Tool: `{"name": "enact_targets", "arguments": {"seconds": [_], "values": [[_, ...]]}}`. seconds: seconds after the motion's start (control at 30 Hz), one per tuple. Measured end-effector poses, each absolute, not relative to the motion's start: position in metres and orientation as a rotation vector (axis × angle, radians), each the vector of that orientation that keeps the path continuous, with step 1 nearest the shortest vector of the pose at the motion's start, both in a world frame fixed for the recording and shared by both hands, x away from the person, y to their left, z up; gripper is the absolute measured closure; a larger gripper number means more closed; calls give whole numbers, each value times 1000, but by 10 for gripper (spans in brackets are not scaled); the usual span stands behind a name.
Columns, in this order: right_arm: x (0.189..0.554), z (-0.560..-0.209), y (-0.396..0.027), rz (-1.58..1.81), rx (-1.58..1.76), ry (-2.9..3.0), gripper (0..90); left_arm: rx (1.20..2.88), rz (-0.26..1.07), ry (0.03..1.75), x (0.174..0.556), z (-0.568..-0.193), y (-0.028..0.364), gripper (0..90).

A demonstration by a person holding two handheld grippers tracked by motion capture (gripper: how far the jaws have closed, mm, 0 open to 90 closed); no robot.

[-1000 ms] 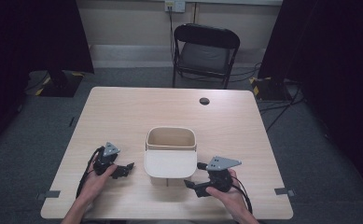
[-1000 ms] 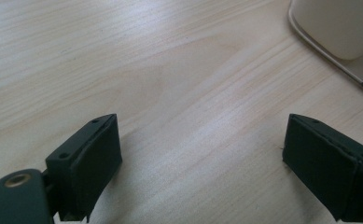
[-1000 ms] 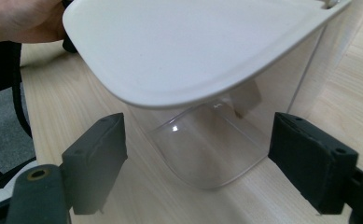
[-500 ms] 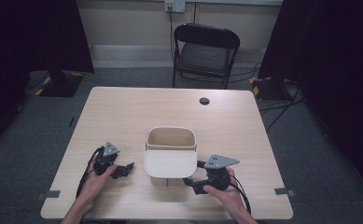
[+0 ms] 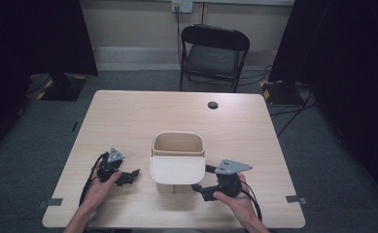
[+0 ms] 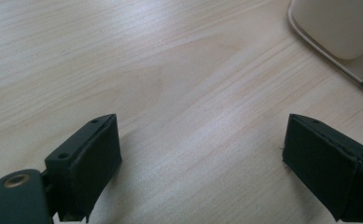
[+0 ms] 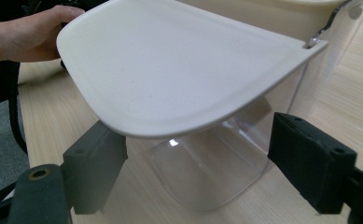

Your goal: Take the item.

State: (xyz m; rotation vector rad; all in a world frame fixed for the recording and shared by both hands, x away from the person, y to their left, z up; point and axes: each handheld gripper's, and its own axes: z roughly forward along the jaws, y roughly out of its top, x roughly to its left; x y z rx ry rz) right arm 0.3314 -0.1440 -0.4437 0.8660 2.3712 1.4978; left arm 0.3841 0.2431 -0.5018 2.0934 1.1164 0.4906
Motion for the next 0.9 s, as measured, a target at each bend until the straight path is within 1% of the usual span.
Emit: {"name": "enact_targets", "arguments": {"seconds": [0.9], "values": [[333, -436, -147, 1543, 860, 2347, 203, 2094, 483, 1112, 385, -502, 243, 103]]}}
